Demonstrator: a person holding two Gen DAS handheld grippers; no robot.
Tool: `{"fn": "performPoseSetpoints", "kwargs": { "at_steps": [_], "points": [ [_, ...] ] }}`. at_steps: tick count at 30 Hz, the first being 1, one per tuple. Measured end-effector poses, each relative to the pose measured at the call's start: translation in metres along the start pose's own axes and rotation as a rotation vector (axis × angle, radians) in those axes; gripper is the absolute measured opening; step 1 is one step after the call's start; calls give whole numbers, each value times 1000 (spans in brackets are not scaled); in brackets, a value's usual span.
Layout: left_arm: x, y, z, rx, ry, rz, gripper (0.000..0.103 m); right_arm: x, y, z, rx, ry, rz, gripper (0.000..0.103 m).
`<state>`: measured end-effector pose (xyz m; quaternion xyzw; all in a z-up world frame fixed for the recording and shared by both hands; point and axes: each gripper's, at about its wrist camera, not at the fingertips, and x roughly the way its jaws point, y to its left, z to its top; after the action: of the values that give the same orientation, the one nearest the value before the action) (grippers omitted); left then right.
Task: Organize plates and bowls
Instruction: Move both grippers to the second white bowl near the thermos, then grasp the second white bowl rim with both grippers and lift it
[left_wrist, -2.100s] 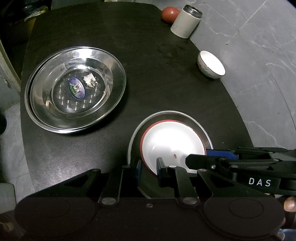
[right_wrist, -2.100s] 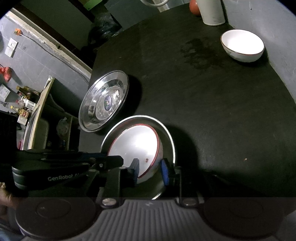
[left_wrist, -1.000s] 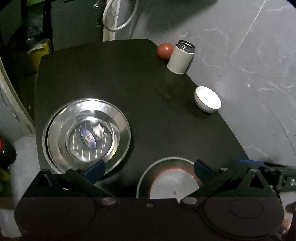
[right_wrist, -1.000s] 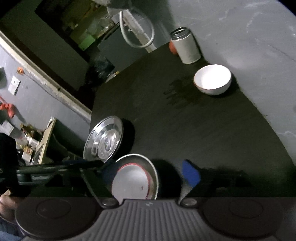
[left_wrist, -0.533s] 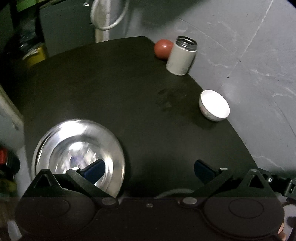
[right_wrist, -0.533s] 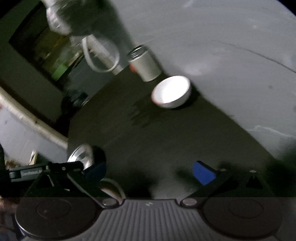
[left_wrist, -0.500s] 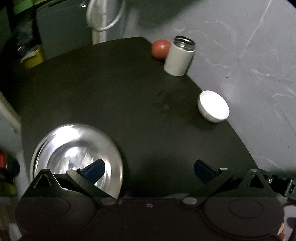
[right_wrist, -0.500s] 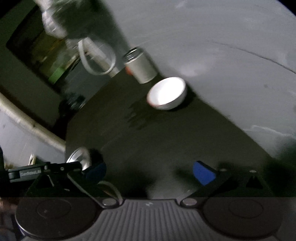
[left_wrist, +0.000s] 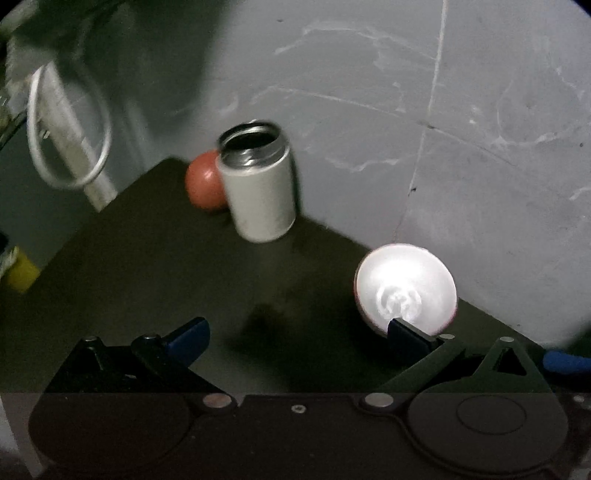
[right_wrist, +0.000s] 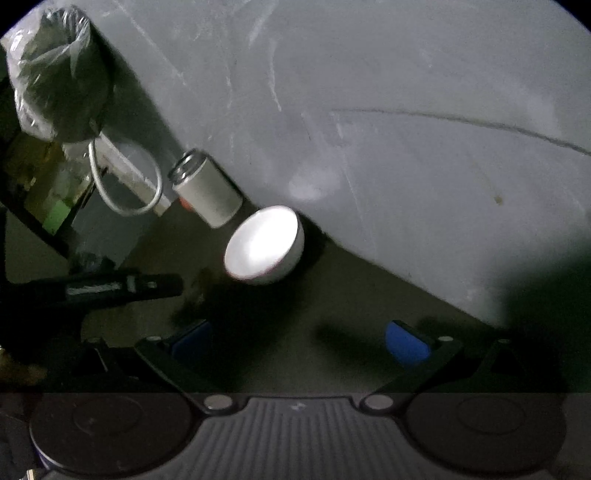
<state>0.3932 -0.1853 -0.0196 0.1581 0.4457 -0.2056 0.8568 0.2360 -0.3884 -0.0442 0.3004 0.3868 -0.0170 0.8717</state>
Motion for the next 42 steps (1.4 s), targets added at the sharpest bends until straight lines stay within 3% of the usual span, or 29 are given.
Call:
{"fn": "performPoseSetpoints", "kwargs": {
  "at_steps": [5,16,21,23,26,35,37,42],
  "points": [
    [19,-6,11,73,20,-4,102,17,-2,11,59,-35,-22,96],
    [34,-11,17,103,34,-18,102,46,-6,19,92,-27,-49,82],
    [35,-14,16,123,31,-12,101,52,-5,18,106,-31,-60,72],
    [35,-16,16,133,28,-13,100,53,-5,17,117,-31,-61,63],
    [37,-17,17,133,26,-18,99,54,-6,17,134,-43,-57,59],
    [40,-17,21,97,39,-75,74,56,-4,19,162,-83,-38,48],
    [41,-17,21,69,45,-112,55,58,-4,19,171,-81,-37,47],
    [46,-19,22,34,71,-155,40,66,-2,20,176,-76,-33,39]
  ]
}}
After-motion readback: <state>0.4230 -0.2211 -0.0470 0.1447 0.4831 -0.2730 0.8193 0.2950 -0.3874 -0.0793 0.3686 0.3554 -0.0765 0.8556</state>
